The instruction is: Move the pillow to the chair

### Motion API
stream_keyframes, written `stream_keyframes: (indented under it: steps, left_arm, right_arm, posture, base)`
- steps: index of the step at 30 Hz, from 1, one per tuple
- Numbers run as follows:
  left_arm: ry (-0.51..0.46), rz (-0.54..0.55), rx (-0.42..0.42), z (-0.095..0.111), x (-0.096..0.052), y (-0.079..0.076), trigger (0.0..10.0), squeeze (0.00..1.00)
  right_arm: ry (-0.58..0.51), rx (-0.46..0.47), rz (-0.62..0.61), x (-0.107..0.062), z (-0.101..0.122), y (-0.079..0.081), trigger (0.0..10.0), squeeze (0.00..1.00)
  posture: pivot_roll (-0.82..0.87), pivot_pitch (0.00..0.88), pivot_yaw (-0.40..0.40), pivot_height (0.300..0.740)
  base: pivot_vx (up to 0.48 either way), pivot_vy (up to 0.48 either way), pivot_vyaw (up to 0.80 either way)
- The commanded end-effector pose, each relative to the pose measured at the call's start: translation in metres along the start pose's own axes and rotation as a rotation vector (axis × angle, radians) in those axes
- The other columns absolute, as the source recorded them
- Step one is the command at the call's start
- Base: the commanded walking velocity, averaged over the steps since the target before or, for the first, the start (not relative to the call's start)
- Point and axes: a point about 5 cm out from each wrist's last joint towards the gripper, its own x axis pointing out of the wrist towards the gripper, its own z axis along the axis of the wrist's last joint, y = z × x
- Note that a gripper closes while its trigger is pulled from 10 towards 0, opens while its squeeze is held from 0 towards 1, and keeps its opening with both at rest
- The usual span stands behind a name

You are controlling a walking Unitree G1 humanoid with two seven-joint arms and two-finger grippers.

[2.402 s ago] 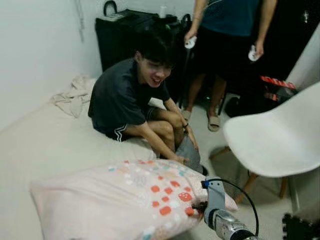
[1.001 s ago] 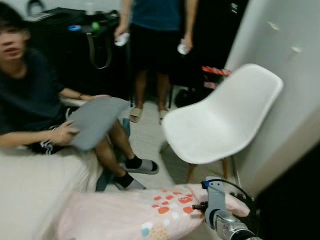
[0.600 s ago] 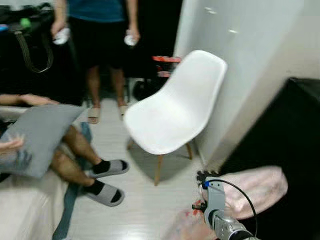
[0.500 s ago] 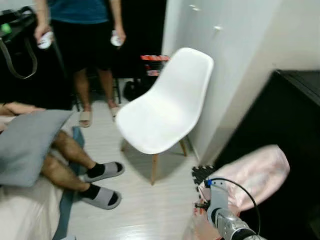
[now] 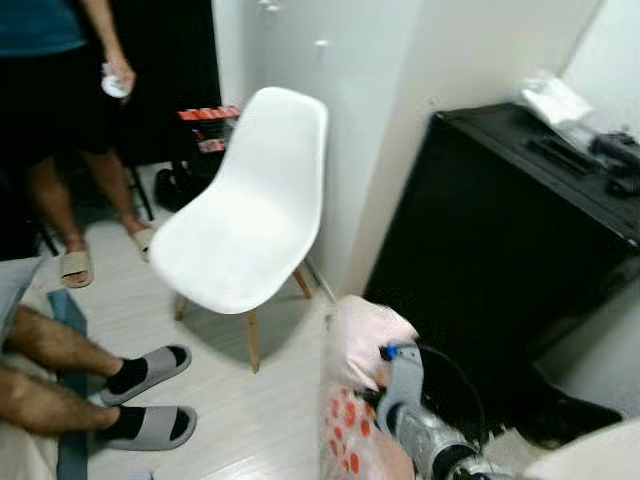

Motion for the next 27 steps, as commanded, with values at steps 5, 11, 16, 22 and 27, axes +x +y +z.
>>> stream_keyframes:
  steps: [5,11,16,22,27]
  left_arm:
    - [0.03,0.0,0.014,-0.007,-0.001,0.0,10.0,0.0]
    - [0.031,-0.001,0.014,-0.007,-0.001,0.0,10.0,0.0]
    - [0.034,-0.003,0.016,-0.008,-0.002,-0.001,10.0,0.0]
    - [0.04,-0.005,0.018,-0.01,-0.002,0.0,10.0,0.0]
    - [0.043,-0.003,0.015,-0.011,-0.002,0.0,10.0,0.0]
  right_arm:
    - [-0.226,0.012,0.131,0.006,0.064,0.03,10.0,0.0]
    - [-0.289,0.04,0.134,0.005,0.085,0.034,10.0,0.0]
    - [-0.327,0.073,0.113,0.003,0.097,0.029,10.0,0.0]
    - [-0.361,0.099,0.07,0.0,0.105,0.021,10.0,0.0]
    - [-0.381,0.107,0.027,-0.002,0.108,0.013,10.0,0.0]
  posture:
    - [0.03,0.029,-0.072,0.74]
    - [0.03,0.02,-0.075,0.74]
    - [0.03,0.022,-0.073,0.74]
    - [0.03,0.024,-0.07,0.74]
    - [0.03,0.018,-0.065,0.74]
  base:
    - [0.0,0.0,-0.7]
    - [0.0,0.0,-0.69]
    - [0.0,0.0,-0.69]
    - [0.0,0.0,-0.69]
    - [0.0,0.0,-0.69]
